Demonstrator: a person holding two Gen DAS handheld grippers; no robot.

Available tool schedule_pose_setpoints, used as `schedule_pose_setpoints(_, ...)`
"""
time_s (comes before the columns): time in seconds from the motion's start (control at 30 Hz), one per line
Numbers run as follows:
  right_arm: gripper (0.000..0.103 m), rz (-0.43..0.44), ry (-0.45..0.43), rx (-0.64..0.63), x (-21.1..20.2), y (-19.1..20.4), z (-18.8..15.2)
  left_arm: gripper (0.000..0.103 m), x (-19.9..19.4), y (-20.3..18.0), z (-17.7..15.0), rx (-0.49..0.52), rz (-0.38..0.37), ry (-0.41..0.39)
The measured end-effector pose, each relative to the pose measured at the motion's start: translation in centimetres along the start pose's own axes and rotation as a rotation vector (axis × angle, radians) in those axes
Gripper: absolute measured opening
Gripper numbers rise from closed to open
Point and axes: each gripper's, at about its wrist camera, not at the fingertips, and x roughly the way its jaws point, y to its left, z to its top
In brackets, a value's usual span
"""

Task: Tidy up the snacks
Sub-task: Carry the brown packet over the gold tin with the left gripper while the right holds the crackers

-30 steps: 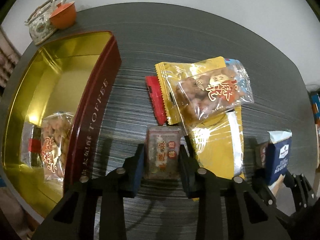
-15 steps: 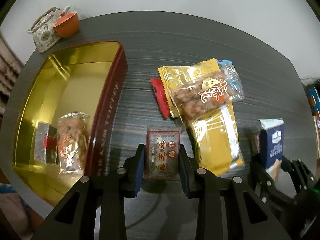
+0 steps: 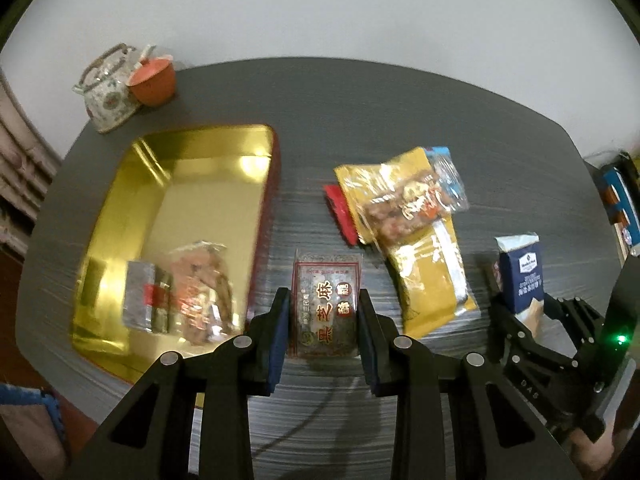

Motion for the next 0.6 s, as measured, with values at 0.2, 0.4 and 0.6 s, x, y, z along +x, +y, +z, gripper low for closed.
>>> schedule_pose_setpoints(0.2, 0.049, 0.0, 0.0, -0.002, 0.0, 0.0, 0.0, 0.032, -0.9, 3.5, 1.0, -0.026, 0.048, -0.026)
schedule_pose_setpoints(0.4, 0.049, 0.0, -0.001, 0.0, 0.0, 0.0, 0.0, 0.032, -0.3, 7.8, 1.8, -0.066, 0.117, -0.036)
schedule_pose_setpoints(0.6, 0.049, 0.001, -0.001, -0.002, 0.0, 0.0, 0.0, 0.032, 1.5, 10.5, 2.1, -0.09, 0.133, -0.012)
